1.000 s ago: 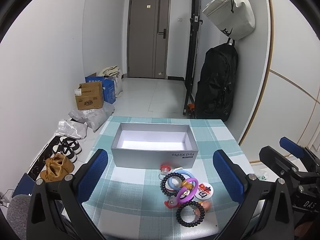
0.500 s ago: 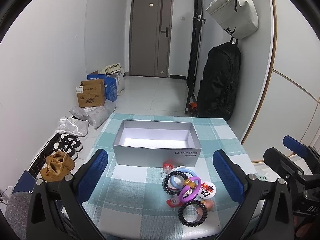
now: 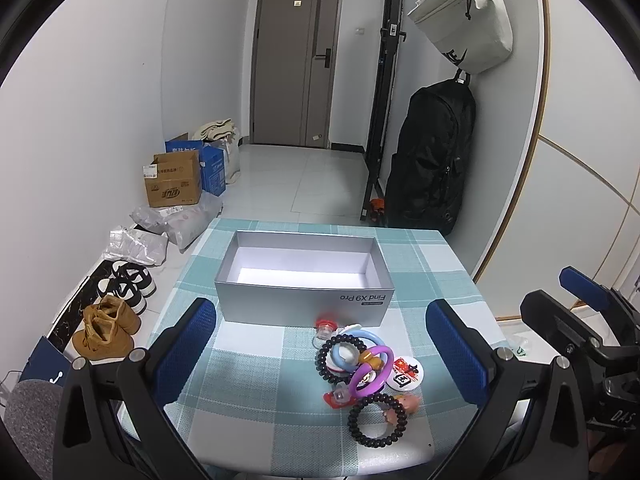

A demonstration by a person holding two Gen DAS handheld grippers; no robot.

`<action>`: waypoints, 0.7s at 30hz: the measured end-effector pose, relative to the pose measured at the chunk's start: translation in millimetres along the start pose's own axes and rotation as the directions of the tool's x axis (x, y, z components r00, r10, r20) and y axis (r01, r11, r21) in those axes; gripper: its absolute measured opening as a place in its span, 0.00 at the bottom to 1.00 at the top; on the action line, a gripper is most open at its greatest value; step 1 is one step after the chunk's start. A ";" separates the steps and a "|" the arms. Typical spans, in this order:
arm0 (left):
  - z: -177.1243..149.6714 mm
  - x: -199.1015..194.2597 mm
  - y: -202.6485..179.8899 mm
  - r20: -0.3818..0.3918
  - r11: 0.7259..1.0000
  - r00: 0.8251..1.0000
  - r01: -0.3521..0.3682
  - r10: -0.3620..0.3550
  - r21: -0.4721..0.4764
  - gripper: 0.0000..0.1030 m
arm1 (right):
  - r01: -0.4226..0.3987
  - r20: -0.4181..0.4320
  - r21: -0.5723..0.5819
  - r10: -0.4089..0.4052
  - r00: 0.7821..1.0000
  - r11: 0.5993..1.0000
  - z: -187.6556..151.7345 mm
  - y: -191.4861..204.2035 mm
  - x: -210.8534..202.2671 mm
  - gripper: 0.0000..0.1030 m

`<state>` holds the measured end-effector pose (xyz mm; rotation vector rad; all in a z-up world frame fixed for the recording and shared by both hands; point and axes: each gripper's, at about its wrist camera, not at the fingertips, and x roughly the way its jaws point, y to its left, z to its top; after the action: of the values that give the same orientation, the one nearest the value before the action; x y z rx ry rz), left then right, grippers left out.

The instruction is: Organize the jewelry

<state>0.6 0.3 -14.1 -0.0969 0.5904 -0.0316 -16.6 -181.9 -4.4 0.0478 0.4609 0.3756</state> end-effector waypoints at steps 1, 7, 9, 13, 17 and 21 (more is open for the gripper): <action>-0.1 0.1 -0.1 0.000 1.000 1.000 -0.001 0.001 0.000 0.99 | 0.002 0.000 0.003 -0.002 1.000 1.000 0.1 -0.8 0.1 1.00; -1.2 1.4 0.0 -0.009 1.000 1.000 -0.001 0.001 0.001 0.99 | 0.001 0.003 0.025 -0.001 1.000 1.000 1.5 -6.1 -1.8 1.00; -1.5 1.3 -0.6 -0.008 1.000 1.000 -0.001 0.001 0.004 0.99 | 0.005 0.001 0.023 -0.005 1.000 1.000 1.8 -6.2 -1.4 1.00; -1.9 1.8 -0.5 -0.011 1.000 1.000 0.002 -0.002 0.003 0.99 | 0.007 -0.006 0.025 -0.006 1.000 1.000 1.0 -6.1 -0.6 1.00; -1.5 3.2 0.6 -0.016 1.000 1.000 0.012 -0.012 0.000 0.99 | 0.012 -0.016 0.030 -0.011 1.000 0.999 1.0 -6.1 2.1 1.00; -2.3 7.4 3.0 -0.036 0.999 0.999 0.031 -0.032 -0.012 0.99 | 0.016 -0.025 0.033 -0.015 1.000 0.999 0.2 -6.2 4.6 1.00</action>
<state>5.5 2.7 -20.3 -0.1173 0.6252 -0.0607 -10.6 -185.9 -7.0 0.0718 0.4914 0.3536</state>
